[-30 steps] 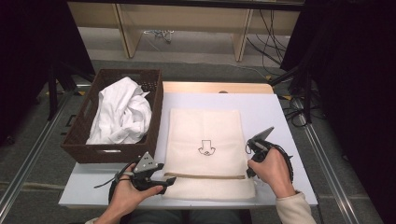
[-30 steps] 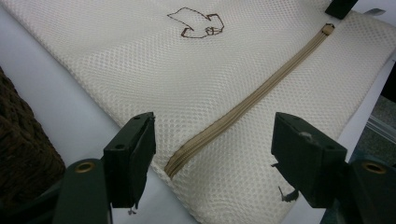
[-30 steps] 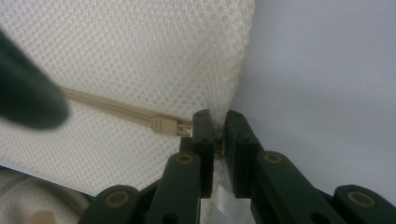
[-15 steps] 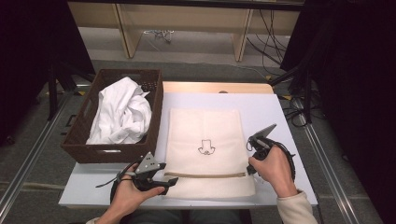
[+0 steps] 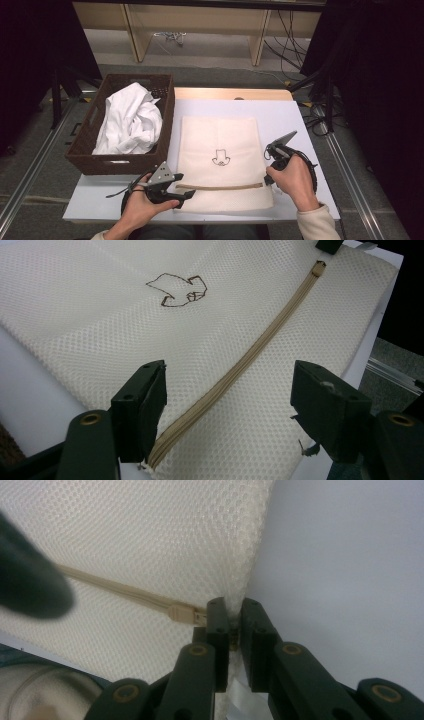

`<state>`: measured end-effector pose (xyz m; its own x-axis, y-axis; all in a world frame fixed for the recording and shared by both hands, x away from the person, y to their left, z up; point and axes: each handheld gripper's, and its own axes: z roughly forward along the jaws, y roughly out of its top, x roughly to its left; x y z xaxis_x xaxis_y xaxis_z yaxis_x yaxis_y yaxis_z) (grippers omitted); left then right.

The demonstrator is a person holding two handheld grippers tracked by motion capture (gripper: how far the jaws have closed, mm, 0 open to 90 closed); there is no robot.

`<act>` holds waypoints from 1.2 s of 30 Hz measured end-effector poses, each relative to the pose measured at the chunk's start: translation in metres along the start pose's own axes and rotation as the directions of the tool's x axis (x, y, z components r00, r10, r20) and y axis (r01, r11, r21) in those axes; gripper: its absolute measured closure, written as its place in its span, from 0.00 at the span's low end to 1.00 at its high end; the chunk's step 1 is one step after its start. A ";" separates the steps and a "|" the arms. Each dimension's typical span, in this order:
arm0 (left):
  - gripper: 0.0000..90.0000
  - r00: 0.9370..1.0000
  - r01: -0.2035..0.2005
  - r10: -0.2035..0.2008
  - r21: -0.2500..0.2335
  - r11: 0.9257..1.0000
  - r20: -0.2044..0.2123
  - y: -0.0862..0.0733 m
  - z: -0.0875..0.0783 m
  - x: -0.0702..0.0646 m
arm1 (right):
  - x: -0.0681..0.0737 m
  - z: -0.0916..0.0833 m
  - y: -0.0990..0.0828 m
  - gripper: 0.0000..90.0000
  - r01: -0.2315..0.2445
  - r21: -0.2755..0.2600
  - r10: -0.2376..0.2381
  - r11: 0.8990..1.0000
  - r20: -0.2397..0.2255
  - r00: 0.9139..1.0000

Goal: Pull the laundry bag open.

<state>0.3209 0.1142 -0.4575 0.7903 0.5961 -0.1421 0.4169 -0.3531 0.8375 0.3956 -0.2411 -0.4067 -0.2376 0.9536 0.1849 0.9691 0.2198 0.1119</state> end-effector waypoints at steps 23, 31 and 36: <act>0.35 0.992 -0.086 0.087 -0.012 0.996 0.095 0.022 0.025 -0.008 | 0.004 -0.004 0.000 0.94 -0.031 -0.001 0.031 1.000 -0.001 1.000; 0.35 0.982 -0.125 0.128 -0.028 0.992 0.141 0.031 0.037 -0.014 | 0.004 -0.004 0.000 0.94 -0.020 -0.003 0.020 1.000 -0.003 1.000; 0.35 0.978 -0.123 0.127 -0.036 0.992 0.167 0.036 0.045 -0.019 | 0.004 -0.005 0.000 0.94 -0.022 -0.001 0.022 1.000 -0.003 1.000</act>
<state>0.3408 0.0573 -0.4485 0.9008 0.4172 -0.1206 0.3002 -0.3976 0.8670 0.3940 -0.2379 -0.4012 -0.2165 0.9576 0.1899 0.9740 0.1987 0.1084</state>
